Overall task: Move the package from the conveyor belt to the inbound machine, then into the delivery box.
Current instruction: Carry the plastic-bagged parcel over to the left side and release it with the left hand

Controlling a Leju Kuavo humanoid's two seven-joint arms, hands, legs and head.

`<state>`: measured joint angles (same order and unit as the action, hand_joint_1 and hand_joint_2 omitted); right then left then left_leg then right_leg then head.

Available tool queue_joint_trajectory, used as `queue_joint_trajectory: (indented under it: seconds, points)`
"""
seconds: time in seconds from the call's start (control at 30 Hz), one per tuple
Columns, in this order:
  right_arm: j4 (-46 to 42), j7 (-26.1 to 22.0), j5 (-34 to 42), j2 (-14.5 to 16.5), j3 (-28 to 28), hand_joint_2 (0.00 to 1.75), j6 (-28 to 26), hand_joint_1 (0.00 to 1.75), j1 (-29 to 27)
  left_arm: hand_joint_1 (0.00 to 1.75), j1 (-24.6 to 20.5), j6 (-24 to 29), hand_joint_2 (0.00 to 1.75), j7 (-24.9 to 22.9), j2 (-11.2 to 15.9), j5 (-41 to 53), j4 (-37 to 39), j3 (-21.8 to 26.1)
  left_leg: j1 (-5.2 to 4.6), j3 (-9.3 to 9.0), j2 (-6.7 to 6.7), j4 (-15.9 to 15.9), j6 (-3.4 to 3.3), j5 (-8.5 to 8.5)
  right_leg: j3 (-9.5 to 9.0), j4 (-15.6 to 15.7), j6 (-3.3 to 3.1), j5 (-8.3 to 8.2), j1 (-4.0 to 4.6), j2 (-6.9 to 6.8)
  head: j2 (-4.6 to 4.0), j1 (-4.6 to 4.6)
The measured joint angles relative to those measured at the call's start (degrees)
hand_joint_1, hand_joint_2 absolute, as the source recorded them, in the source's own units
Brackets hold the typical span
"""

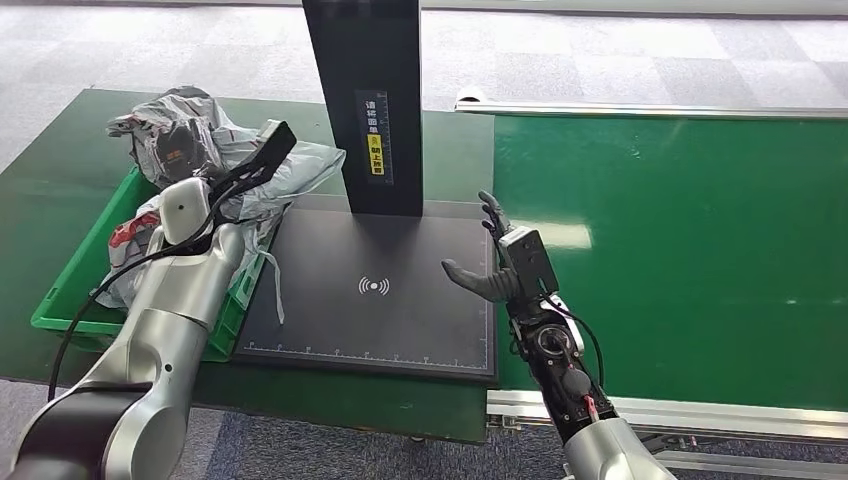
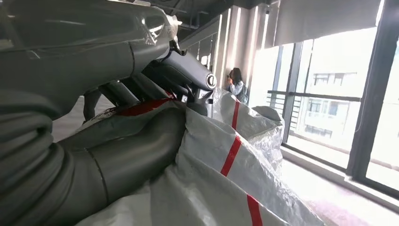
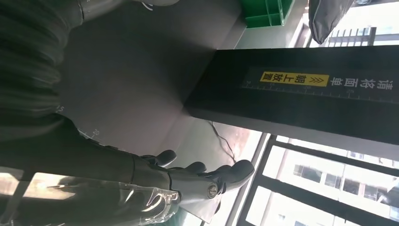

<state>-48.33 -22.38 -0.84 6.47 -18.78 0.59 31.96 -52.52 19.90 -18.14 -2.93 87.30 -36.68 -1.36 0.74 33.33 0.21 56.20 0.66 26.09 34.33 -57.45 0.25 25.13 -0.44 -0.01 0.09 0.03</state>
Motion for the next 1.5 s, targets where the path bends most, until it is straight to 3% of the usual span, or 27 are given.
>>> queue_joint_trajectory:
  seconds: [0.27, 0.4, 0.43, 0.53, 0.57, 0.67, 0.97, 1.1, 1.23, 1.37, 1.43, 1.5]
  points:
    - [0.0, 0.0, -0.4, -0.3, 0.0, 1.75, 0.2, 0.00, 0.0, 1.67, -2.7, -1.3, 1.75, -0.1, 1.5, 0.0, 7.3, -0.8, 0.00, 0.00, 0.04, 0.0, 0.00, 0.00, 0.01, 0.0, 0.00, 0.00, 0.00, 0.03, 0.00, 0.01]
    - [0.0, 0.0, -0.5, -0.3, 0.0, 1.75, 0.3, 0.00, 0.0, 1.50, -3.1, -2.9, 1.75, -0.2, 1.8, -0.1, 8.7, -1.0, 0.00, 0.01, 0.04, 0.0, 0.00, 0.01, 0.01, 0.0, 0.00, 0.00, 0.00, 0.02, 0.00, 0.01]
    - [0.0, 0.0, -0.6, -0.3, 0.0, 1.75, 0.4, 0.00, 0.0, 1.37, -3.3, -4.3, 1.75, -0.4, 1.8, -0.1, 9.1, -1.1, 0.00, 0.01, 0.04, 0.0, 0.00, 0.01, 0.01, 0.0, 0.00, 0.00, 0.00, 0.02, 0.00, 0.01]
    - [0.1, -0.4, -1.0, -0.3, 0.0, 1.75, 1.0, 0.00, 0.1, 0.39, -3.6, -11.8, 1.75, -1.8, 2.1, 0.0, 10.8, -1.5, 0.00, 0.01, 0.04, 0.0, 0.00, 0.00, 0.00, 0.0, 0.00, 0.00, 0.00, 0.02, 0.00, 0.01]
    - [0.2, -0.6, -1.2, -0.3, 0.0, 1.75, 1.2, 0.00, 0.2, 0.14, -3.7, -14.9, 1.75, -2.3, 2.2, 0.0, 11.4, -2.0, 0.00, 0.01, 0.04, 0.0, 0.00, 0.00, -0.01, 0.0, 0.00, 0.00, 0.00, 0.02, 0.00, 0.01]
    - [0.7, -1.0, -1.9, -0.3, 0.0, 1.75, 1.5, 0.00, 0.7, 0.02, -3.9, -21.3, 1.75, -3.3, 2.7, 0.0, 12.8, -3.7, 0.00, -0.04, 0.05, 0.0, 0.00, 0.00, -0.06, 0.0, -0.01, 0.00, 0.00, 0.03, 0.00, 0.01]
    - [3.5, -1.3, -2.3, 0.2, -0.6, 1.75, 1.8, 0.00, 4.0, 0.00, -4.8, -26.4, 1.75, -5.3, 3.4, 0.1, 15.3, -7.7, 0.00, -0.32, 0.06, 0.0, 0.01, 0.02, -0.33, 0.0, -0.01, 0.00, 0.00, 0.03, 0.00, 0.00]
    - [4.9, -1.6, -1.9, 0.3, -1.1, 1.75, 1.9, 0.00, 5.3, 0.00, -4.1, -21.4, 1.75, -6.3, 3.6, -0.6, 15.9, -7.8, 0.00, -0.41, 0.06, -0.1, 0.01, 0.01, -0.43, 0.0, -0.02, 0.01, 0.00, 0.03, 0.00, 0.01]
    - [5.3, -1.9, -1.5, 0.1, -1.5, 1.75, 1.9, 0.00, 5.3, 0.00, -2.0, -6.4, 1.75, -5.6, 4.2, -3.7, 16.1, -6.2, 0.00, -0.42, 0.06, 0.0, 0.01, 0.00, -0.42, 0.0, -0.02, 0.01, 0.00, 0.03, 0.00, 0.01]
    - [5.0, -1.9, -0.7, -0.3, -2.3, 1.75, 1.9, 0.00, 4.7, 0.00, 1.2, 14.0, 1.75, 1.6, 5.4, -8.2, 15.2, -3.3, 0.01, -0.39, 0.06, 0.0, 0.03, -0.01, -0.36, 0.0, -0.02, 0.01, 0.01, 0.04, 0.00, 0.01]
    - [4.6, -1.9, -0.4, -0.4, -2.7, 1.75, 1.9, 0.00, 4.4, 0.00, 3.8, 18.8, 1.75, 7.0, 5.6, -9.2, 11.9, -1.3, 0.00, -0.36, 0.08, 0.0, 0.03, 0.00, -0.31, 0.0, -0.02, 0.01, 0.01, 0.05, 0.00, 0.02]
    - [4.3, -1.8, 0.0, -0.5, -3.3, 1.75, 1.9, 0.00, 4.3, 0.00, 7.0, 20.0, 1.75, 13.2, 5.4, -9.0, 6.7, 1.8, 0.00, -0.29, 0.12, 0.0, 0.03, 0.01, -0.23, 0.0, -0.02, 0.01, 0.00, 0.06, 0.00, 0.02]
